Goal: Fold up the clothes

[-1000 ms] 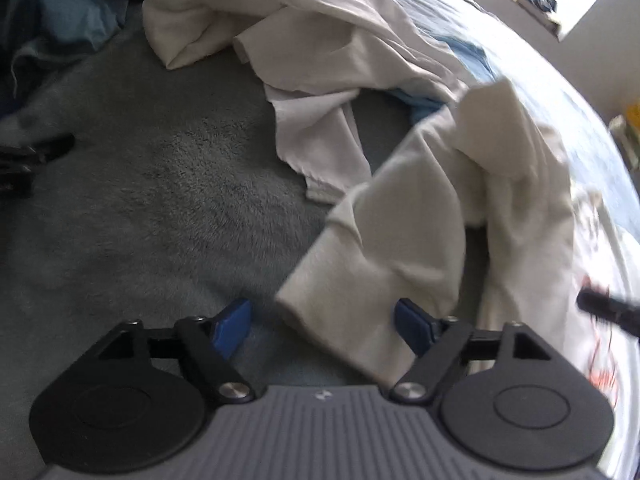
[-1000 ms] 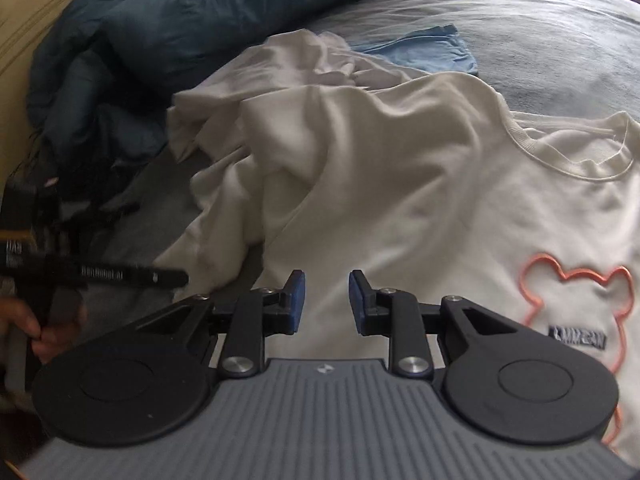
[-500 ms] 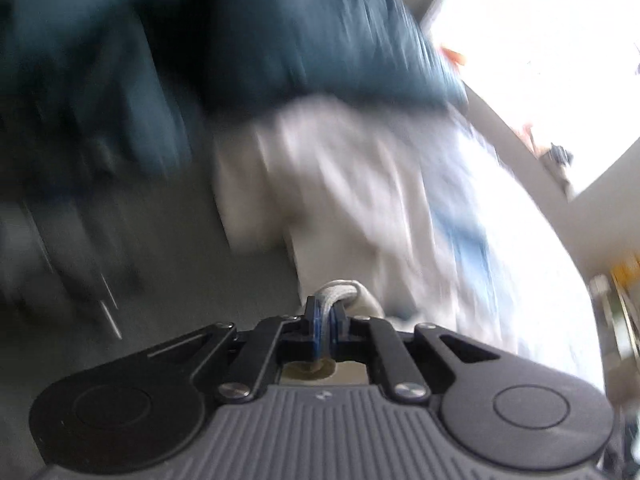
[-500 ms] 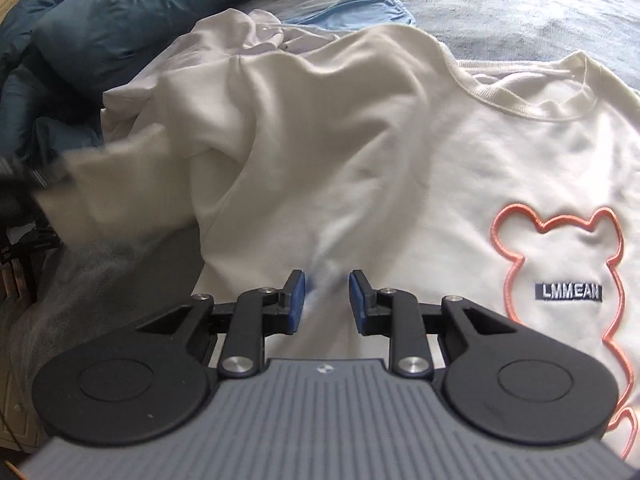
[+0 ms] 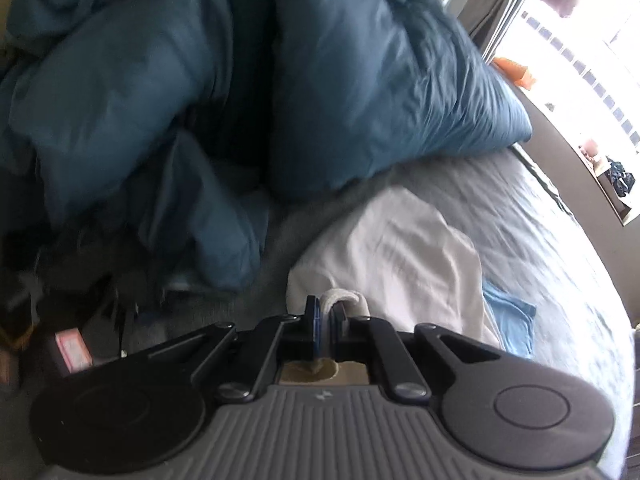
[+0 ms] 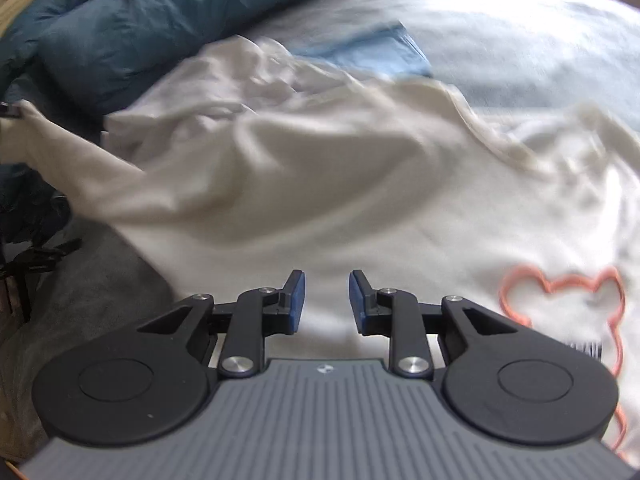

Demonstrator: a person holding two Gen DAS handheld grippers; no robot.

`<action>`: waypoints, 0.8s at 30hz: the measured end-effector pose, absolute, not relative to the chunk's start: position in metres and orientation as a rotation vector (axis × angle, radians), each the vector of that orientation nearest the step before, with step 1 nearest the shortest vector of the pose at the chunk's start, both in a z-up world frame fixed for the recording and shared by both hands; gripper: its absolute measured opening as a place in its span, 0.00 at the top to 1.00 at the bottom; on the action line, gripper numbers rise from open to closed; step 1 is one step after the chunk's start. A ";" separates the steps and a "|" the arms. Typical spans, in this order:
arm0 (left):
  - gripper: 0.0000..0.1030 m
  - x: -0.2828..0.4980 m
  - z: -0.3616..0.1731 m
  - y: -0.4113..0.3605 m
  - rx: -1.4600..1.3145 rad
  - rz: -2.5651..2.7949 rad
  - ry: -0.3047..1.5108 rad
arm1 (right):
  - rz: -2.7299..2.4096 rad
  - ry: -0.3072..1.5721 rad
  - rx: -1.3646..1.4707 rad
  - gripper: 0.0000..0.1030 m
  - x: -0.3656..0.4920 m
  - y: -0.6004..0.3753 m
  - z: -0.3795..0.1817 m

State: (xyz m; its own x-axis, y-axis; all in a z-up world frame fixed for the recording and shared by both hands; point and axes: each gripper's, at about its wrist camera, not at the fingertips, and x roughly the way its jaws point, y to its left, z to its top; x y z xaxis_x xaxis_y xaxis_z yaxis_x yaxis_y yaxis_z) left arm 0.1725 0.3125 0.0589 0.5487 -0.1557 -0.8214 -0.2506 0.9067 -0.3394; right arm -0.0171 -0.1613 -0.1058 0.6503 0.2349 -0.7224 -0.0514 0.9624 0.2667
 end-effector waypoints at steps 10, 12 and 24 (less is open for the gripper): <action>0.49 0.150 0.036 0.257 -0.151 0.004 0.831 | 0.396 0.740 -0.006 0.76 0.001 -0.091 -0.086; 0.47 0.141 0.032 0.248 -0.103 -0.016 0.825 | 0.446 0.725 -0.063 0.76 -0.001 -0.077 -0.088; 0.46 0.072 -0.040 0.247 -0.375 0.012 0.984 | 0.865 0.392 -0.826 0.76 0.005 0.066 -0.139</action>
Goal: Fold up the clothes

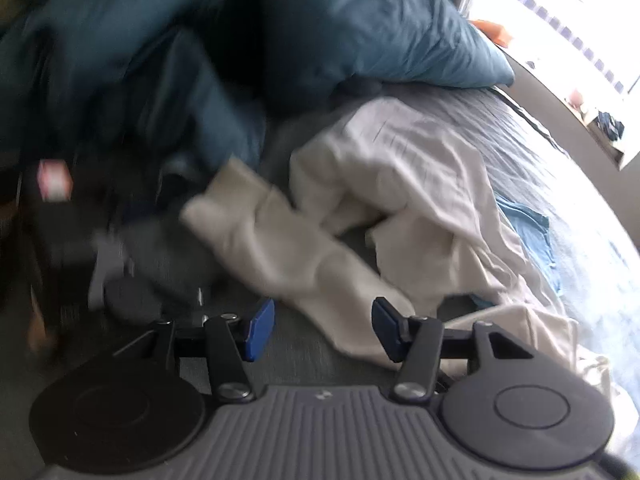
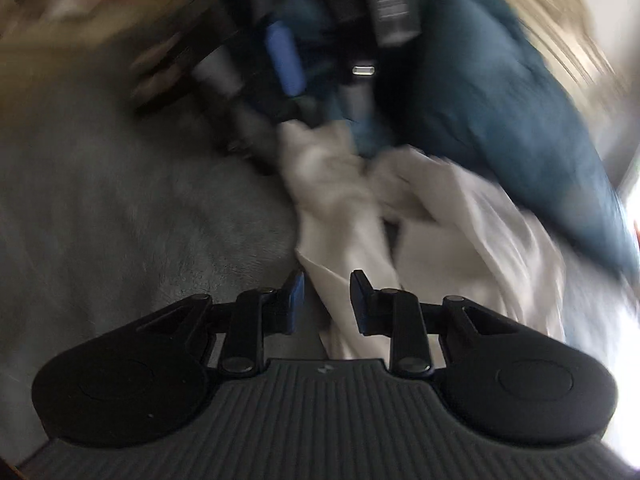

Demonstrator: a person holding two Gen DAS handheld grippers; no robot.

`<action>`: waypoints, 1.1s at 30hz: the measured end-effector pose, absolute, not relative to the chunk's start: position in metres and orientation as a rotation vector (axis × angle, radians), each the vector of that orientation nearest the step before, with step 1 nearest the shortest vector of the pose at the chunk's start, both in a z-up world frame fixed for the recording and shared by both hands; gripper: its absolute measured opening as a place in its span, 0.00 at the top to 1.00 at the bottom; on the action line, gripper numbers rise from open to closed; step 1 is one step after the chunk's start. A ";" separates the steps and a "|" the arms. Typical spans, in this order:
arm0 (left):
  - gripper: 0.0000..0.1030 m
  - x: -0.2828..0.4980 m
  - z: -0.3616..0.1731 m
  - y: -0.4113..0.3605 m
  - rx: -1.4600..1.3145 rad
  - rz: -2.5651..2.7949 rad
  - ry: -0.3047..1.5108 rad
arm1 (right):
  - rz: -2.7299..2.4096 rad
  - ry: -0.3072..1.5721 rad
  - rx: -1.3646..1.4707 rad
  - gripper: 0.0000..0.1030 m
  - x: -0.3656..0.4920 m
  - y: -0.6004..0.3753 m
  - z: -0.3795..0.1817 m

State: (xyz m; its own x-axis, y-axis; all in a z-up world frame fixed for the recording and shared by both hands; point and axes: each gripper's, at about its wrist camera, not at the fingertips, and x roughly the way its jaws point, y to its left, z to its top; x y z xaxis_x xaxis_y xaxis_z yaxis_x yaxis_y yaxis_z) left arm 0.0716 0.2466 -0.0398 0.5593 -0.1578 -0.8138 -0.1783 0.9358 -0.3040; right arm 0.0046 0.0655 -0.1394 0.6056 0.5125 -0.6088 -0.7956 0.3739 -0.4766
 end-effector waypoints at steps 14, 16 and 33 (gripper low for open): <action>0.42 0.064 -0.062 0.246 -0.282 -0.034 0.954 | 0.716 0.525 -0.389 0.98 0.082 0.052 -0.099; 0.40 0.071 -0.069 0.242 -0.260 -0.049 0.940 | 0.689 0.652 -0.062 0.98 0.112 0.022 -0.087; 0.52 0.129 -0.155 0.153 0.603 -0.104 0.832 | 0.611 0.876 0.527 0.98 0.155 -0.061 -0.114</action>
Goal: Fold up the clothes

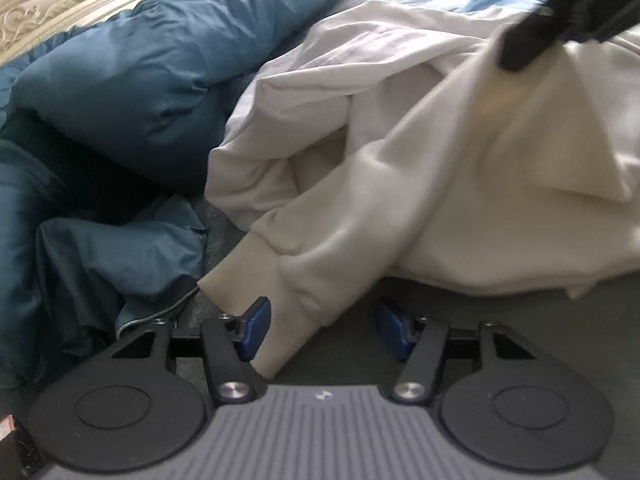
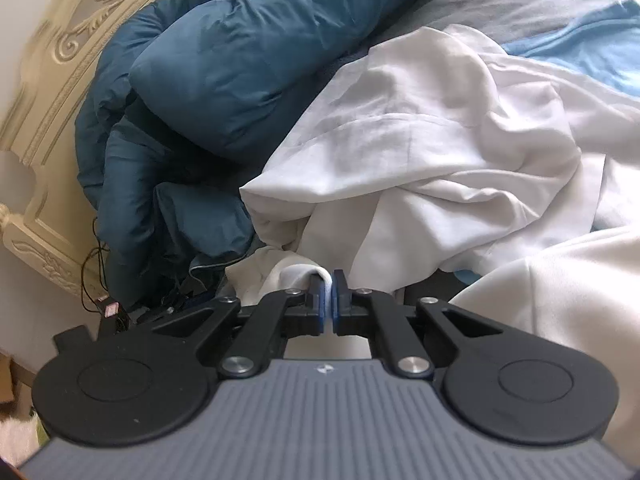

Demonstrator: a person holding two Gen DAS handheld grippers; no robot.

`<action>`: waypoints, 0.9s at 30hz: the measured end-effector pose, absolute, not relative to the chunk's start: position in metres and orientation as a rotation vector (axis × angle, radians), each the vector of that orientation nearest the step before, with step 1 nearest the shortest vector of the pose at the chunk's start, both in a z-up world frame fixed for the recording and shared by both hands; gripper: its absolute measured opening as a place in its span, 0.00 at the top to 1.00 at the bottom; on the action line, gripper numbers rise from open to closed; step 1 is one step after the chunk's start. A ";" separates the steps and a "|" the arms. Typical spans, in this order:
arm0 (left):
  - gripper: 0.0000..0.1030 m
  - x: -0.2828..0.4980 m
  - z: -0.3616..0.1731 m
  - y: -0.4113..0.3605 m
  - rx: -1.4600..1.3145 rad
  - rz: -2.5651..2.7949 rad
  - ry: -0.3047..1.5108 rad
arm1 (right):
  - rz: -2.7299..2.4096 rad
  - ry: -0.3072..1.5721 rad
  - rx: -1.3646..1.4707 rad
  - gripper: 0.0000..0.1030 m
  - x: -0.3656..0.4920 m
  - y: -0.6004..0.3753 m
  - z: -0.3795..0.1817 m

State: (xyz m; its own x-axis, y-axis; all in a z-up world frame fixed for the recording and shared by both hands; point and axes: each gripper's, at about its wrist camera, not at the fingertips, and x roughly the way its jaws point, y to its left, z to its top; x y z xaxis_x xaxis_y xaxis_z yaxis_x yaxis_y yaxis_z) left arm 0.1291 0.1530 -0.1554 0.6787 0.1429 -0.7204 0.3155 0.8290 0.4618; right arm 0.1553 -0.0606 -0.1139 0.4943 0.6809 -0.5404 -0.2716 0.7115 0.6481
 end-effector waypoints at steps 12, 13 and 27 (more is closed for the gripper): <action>0.89 0.127 -0.048 0.193 0.274 -0.228 1.039 | 0.615 0.728 0.242 0.98 0.131 -0.053 -0.078; 0.89 0.126 -0.026 0.205 0.180 -0.259 1.082 | 0.619 0.710 0.229 0.98 0.128 -0.055 -0.073; 0.88 0.195 0.029 0.335 -0.432 0.006 1.324 | 0.422 0.615 0.269 0.57 0.100 -0.087 -0.054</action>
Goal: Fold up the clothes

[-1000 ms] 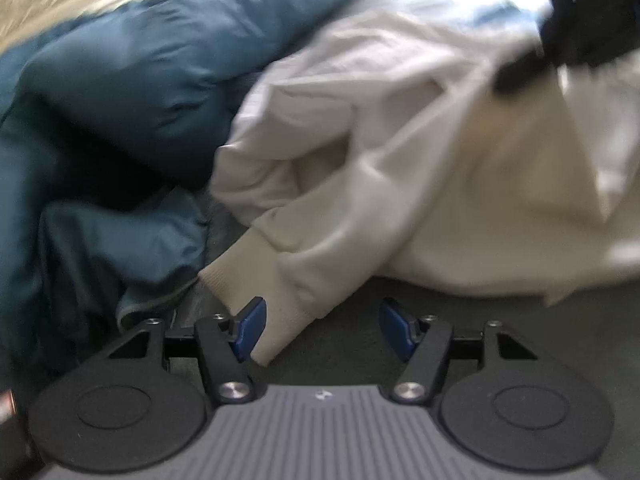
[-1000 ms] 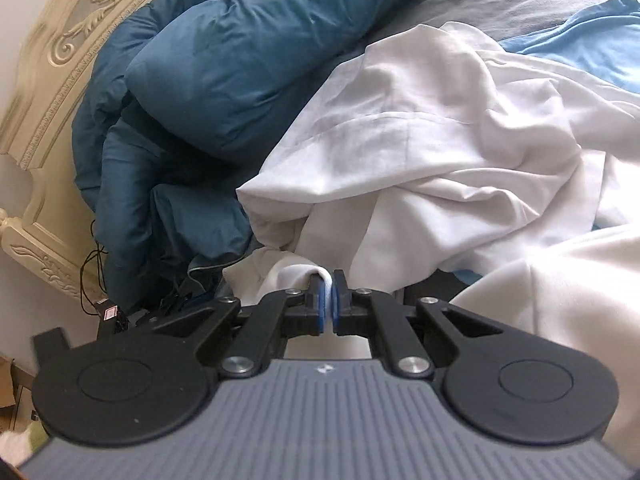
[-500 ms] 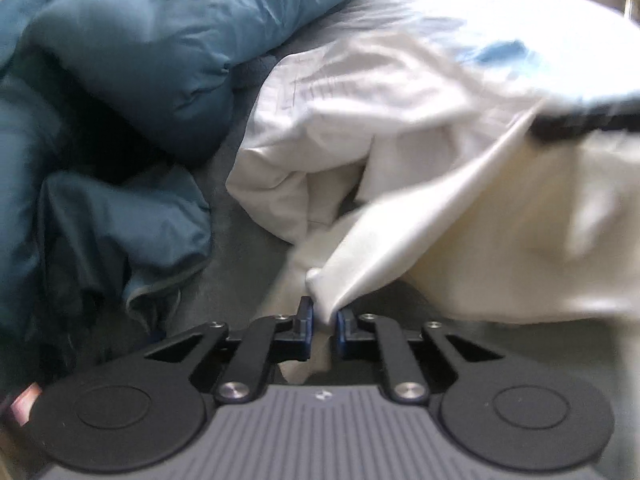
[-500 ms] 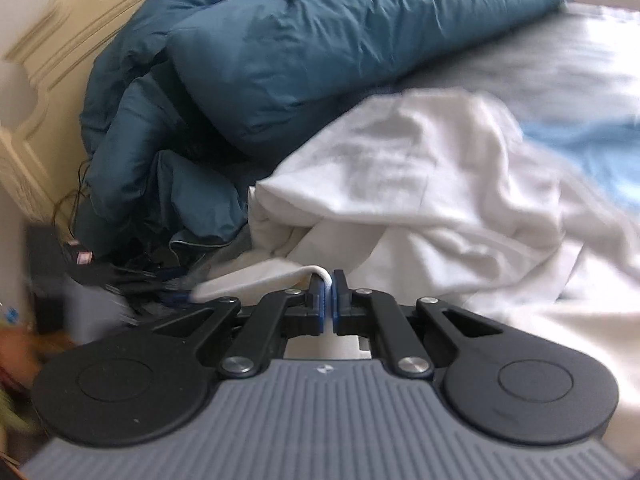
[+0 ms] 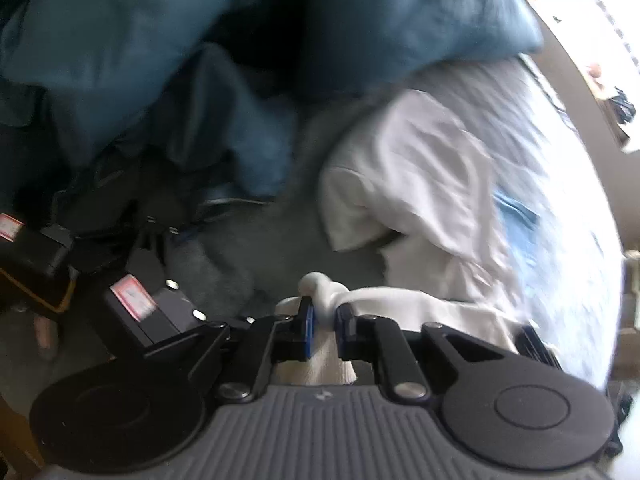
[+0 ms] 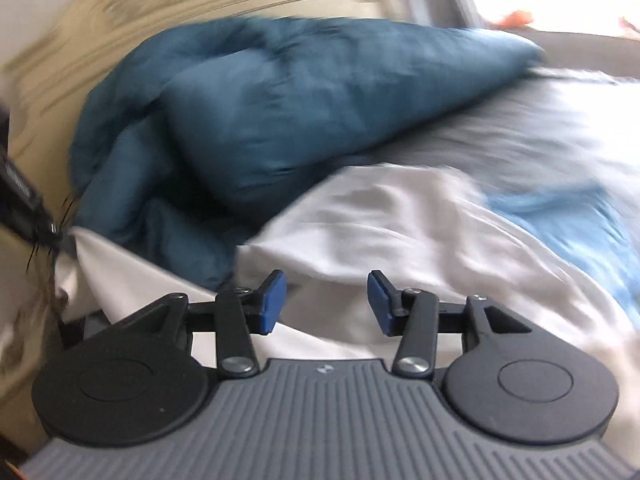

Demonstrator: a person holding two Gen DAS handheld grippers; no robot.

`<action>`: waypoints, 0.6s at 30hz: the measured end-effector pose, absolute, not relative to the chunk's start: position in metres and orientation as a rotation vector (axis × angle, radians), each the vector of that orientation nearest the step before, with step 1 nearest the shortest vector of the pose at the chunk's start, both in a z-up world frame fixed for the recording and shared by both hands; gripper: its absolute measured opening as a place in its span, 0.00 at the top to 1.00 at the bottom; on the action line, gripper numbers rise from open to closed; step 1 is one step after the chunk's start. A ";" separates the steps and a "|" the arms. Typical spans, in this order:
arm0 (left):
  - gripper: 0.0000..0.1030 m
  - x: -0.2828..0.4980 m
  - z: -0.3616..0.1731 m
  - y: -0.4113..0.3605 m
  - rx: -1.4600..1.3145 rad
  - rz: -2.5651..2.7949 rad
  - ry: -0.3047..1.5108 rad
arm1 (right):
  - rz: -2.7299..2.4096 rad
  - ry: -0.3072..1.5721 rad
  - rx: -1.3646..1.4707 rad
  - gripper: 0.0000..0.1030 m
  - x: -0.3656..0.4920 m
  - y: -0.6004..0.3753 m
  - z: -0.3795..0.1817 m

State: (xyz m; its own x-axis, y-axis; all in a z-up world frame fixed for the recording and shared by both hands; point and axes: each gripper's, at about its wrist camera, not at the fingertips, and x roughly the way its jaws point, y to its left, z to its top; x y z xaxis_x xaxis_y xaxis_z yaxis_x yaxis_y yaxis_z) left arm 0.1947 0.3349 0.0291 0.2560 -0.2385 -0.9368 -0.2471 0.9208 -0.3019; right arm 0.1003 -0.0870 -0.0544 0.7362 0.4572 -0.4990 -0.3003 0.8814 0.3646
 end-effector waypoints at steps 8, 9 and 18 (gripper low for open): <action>0.74 0.211 0.018 0.348 -0.339 0.208 1.321 | 0.242 0.762 0.235 0.57 0.029 -0.152 -0.083; 0.74 0.212 0.020 0.349 -0.328 0.224 1.308 | 0.228 0.777 0.245 0.57 0.022 -0.156 -0.087; 0.54 0.198 0.037 0.233 -0.107 -0.079 1.077 | 0.125 0.808 0.304 0.57 -0.036 -0.173 -0.095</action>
State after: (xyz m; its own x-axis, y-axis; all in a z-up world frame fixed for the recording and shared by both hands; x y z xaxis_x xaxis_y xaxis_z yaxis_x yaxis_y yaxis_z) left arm 0.1979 0.2330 0.0372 0.4716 -0.1169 -0.8740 0.0121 0.9919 -0.1261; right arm -0.0357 -0.1733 -0.0946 0.6866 0.2248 -0.6914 0.0053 0.9494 0.3139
